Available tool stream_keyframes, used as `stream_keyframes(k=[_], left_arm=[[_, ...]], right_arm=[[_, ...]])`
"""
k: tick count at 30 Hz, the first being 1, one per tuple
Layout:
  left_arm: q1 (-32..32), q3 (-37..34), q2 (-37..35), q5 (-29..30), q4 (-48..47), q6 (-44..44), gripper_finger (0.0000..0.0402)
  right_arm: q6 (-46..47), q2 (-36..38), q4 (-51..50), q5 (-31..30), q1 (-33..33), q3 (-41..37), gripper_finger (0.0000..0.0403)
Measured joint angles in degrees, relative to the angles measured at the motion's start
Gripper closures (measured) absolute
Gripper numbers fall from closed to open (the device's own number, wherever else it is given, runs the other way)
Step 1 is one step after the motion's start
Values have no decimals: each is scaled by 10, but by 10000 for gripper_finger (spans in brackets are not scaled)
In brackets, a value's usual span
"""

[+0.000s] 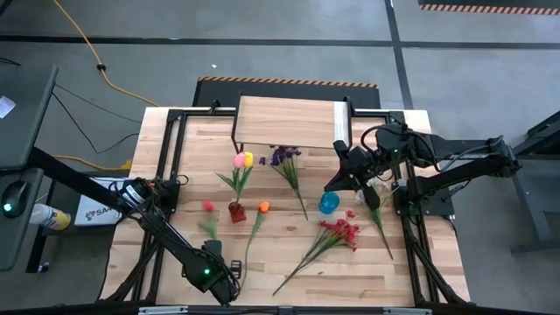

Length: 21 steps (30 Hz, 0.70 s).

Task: Pick and place flowers into a vace then onto a shelf
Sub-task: Put the red flower into the red vase

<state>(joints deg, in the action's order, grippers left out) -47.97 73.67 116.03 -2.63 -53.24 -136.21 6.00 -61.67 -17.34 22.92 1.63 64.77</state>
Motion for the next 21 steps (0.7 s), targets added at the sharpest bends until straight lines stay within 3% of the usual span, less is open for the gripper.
stream_keyframes(k=[4,10,21], left_arm=[[0,0,0,-3,0,-1,368],[0,11,1,-10,-18,-5,382],[-2,106,10,-34,-206,-7,382]], right_arm=[[0,0,0,0,0,0,402],[0,0,0,0,0,0,402],[-23,0,0,-8,-1,0,402]])
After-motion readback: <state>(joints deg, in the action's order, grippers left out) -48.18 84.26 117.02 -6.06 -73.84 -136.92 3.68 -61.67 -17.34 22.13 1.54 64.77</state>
